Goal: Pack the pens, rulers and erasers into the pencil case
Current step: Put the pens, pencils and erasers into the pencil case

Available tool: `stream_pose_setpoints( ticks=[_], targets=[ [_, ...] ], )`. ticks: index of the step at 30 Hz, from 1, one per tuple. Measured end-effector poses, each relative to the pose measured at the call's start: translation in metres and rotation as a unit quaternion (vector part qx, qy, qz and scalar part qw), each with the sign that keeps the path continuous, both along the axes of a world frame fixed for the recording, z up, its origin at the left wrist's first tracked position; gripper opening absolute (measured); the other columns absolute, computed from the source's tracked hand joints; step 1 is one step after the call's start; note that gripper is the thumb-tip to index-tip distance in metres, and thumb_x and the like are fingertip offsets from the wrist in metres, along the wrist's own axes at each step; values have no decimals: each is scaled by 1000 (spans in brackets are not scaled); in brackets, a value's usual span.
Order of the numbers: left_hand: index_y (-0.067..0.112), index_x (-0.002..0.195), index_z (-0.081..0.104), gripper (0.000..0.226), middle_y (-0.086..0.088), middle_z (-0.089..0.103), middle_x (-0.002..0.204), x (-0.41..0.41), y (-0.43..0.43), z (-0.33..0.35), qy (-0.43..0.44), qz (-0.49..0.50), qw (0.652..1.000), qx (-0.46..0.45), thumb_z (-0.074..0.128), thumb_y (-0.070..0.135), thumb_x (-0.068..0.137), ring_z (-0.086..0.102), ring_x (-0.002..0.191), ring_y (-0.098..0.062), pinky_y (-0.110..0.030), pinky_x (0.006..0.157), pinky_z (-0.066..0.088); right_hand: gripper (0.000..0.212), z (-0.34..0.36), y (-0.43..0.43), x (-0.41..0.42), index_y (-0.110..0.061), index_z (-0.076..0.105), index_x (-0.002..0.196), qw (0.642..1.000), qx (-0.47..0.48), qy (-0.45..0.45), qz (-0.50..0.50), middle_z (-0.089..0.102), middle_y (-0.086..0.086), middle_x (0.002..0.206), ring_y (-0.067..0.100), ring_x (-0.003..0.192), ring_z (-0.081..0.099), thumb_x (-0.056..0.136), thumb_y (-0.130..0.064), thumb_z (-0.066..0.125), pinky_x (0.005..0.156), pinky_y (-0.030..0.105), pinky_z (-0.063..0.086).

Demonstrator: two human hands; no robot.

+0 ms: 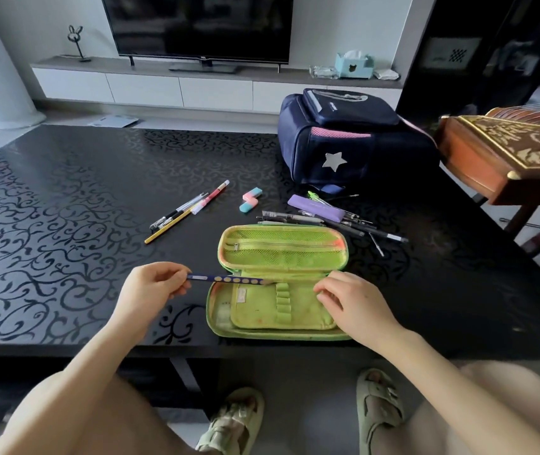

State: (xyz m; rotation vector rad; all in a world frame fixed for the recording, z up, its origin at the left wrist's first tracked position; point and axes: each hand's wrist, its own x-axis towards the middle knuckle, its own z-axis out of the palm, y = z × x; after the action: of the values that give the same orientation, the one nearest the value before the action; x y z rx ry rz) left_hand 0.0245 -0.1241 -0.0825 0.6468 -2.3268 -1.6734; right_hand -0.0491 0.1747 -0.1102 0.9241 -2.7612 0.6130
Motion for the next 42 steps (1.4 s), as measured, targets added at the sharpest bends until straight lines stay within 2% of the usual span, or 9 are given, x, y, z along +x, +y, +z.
stream_pose_setpoints(
  ticks=[6, 11, 16, 19, 23, 28, 36, 39, 42],
  targets=[
    [25, 77, 69, 19, -1, 70, 79, -3, 8, 6, -25, -32, 996, -80, 60, 10, 86, 63, 82, -21, -37, 82, 49, 12, -1, -1, 0, -14, 69, 94, 1000, 3, 1, 3, 64, -6, 88, 13, 86, 60, 88, -15, 59, 69, 27, 49],
    [20, 81, 69, 14, -4, 69, 82, 0, -8, 14, -21, -10, 995, -97, 61, 9, 86, 61, 90, -27, -34, 80, 43, 10, -3, -1, -1, -15, 69, 91, 1000, 0, 12, 3, 64, -6, 86, 13, 82, 62, 87, -13, 60, 64, 27, 50],
    [30, 74, 68, 21, 2, 69, 80, -3, 1, 10, -36, -58, 990, -127, 62, 13, 86, 63, 86, -28, -38, 76, 47, 9, -5, -3, -2, -16, 68, 89, 1000, 3, 18, 0, 63, -6, 84, 13, 80, 61, 87, -13, 59, 62, 27, 49],
    [24, 82, 73, 12, 10, 65, 73, -12, 14, 7, -32, -78, 978, -191, 64, 17, 85, 59, 69, -15, -20, 58, 42, 7, -5, -3, -1, -16, 68, 87, 1000, 3, 26, 2, 62, -7, 82, 13, 77, 61, 85, -11, 62, 59, 25, 48],
    [18, 85, 76, 9, 8, 62, 78, -25, 40, 2, 16, -123, 954, -274, 68, 17, 81, 53, 71, -2, -8, 62, 35, 8, -5, -3, -1, -15, 68, 85, 999, -2, 32, 4, 63, -6, 80, 14, 75, 62, 82, -9, 66, 57, 24, 49],
    [20, 85, 76, 8, -1, 66, 87, -36, 50, -12, 33, -188, 920, -344, 70, 20, 79, 51, 88, -18, -28, 79, 43, 8, -6, -2, -2, -16, 68, 84, 999, -5, 32, 5, 63, -7, 80, 12, 74, 62, 82, -8, 66, 56, 24, 50],
    [18, 84, 72, 6, 1, 61, 87, -51, 9, -11, 31, -74, 955, -286, 67, 21, 82, 56, 83, -17, -22, 68, 38, 8, 18, -15, -24, -20, 71, 85, 1000, -12, 11, -3, 66, -11, 77, 7, 72, 59, 86, -18, 63, 65, 21, 47],
    [10, 95, 69, 14, -11, 61, 94, -70, -22, -20, 10, 11, 930, -367, 61, 17, 85, 54, 93, -31, -33, 78, 40, 9, 28, -33, -38, -20, 70, 85, 1000, -23, 17, 11, 66, -10, 77, 5, 67, 56, 87, -19, 61, 62, 21, 46],
    [2, 107, 61, 25, -22, 56, 102, -91, -50, -27, -47, 35, 879, -473, 59, 16, 87, 48, 97, -40, -44, 82, 40, 9, 31, -52, -46, -19, 70, 82, 999, -27, 20, 39, 65, -10, 73, 5, 64, 54, 86, -16, 62, 59, 18, 42]
  ],
)
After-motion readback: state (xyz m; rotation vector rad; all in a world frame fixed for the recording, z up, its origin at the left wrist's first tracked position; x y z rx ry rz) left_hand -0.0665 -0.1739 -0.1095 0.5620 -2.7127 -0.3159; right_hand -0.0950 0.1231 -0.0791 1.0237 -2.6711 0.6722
